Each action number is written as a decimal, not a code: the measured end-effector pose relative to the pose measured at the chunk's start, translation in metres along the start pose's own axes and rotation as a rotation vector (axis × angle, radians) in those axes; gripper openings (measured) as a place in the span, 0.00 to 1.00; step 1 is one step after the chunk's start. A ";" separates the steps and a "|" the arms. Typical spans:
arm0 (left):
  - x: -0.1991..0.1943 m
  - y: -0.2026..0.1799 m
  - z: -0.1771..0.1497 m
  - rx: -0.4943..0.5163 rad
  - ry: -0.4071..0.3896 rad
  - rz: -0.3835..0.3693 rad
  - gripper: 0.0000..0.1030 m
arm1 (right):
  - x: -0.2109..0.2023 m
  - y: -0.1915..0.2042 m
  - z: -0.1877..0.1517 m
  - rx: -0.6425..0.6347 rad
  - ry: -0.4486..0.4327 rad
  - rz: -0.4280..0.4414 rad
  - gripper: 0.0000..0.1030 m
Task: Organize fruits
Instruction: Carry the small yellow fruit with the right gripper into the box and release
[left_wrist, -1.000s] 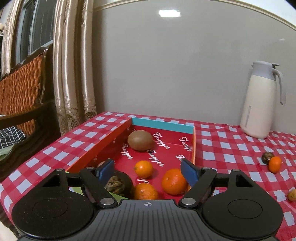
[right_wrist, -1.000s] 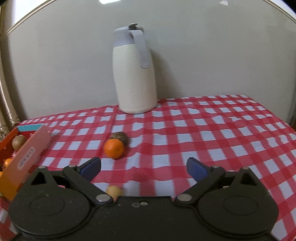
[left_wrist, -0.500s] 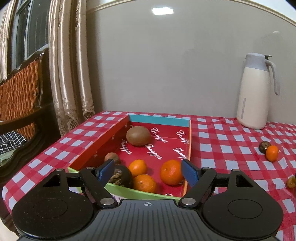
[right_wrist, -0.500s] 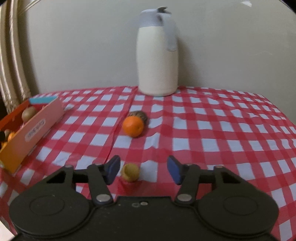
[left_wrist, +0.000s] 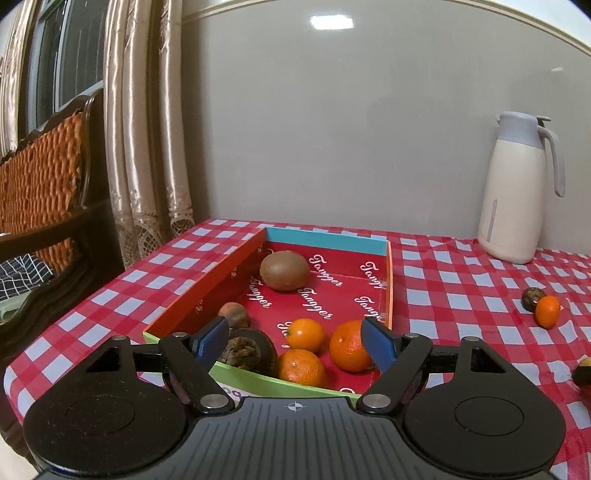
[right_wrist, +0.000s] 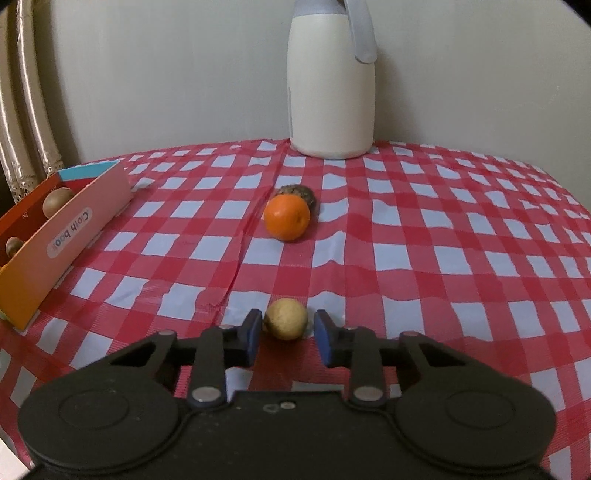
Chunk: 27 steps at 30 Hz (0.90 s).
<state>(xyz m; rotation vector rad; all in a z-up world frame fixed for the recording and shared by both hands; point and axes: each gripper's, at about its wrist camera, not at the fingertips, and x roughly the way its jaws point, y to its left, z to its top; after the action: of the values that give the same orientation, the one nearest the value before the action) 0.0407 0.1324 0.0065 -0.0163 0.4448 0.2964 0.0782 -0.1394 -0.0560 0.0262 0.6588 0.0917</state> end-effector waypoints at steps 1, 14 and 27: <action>0.000 0.000 0.000 -0.001 0.000 0.000 0.76 | 0.001 0.000 0.000 0.001 0.004 0.001 0.25; -0.002 0.008 0.000 -0.013 -0.008 0.014 0.76 | -0.010 0.018 0.013 -0.022 -0.060 0.017 0.24; -0.004 0.055 -0.003 -0.055 -0.017 0.089 0.76 | -0.016 0.070 0.026 -0.085 -0.113 0.087 0.24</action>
<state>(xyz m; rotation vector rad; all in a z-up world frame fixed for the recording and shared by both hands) 0.0201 0.1837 0.0087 -0.0477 0.4209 0.3956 0.0765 -0.0710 -0.0220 -0.0219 0.5403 0.2001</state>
